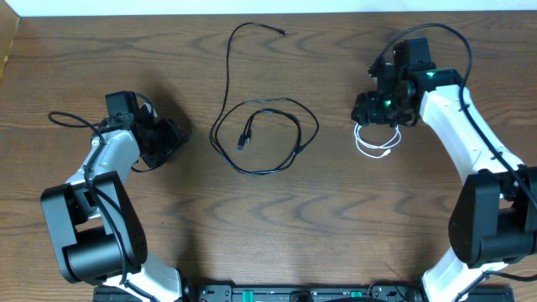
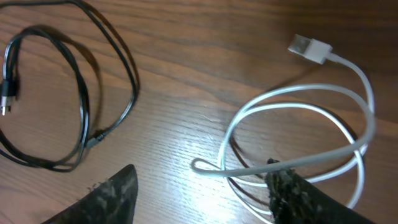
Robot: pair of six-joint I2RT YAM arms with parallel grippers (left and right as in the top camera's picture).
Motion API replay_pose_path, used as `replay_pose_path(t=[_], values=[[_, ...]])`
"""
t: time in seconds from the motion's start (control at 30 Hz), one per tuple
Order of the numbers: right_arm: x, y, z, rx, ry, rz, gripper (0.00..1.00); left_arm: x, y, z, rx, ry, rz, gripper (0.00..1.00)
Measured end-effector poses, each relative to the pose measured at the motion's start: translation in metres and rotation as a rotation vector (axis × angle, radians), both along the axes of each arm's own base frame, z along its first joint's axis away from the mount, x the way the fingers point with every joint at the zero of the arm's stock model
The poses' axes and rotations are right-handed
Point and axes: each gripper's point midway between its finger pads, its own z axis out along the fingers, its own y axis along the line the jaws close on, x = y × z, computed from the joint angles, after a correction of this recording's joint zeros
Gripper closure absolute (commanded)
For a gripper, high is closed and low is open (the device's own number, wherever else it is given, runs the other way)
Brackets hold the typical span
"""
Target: Untangle cables
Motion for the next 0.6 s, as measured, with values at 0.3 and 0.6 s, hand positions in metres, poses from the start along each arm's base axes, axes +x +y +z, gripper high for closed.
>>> replay_pose_path(t=[0.3, 0.6], values=[[0.001, 0.01, 0.001, 0.002, -0.015, 0.025, 0.26, 0.0, 0.0, 0.0, 0.0, 0.0, 0.0, 0.44], [-0.007, 0.015, -0.015, -0.004, -0.003, 0.04, 0.27, 0.0, 0.0, 0.0, 0.0, 0.0, 0.0, 0.44]])
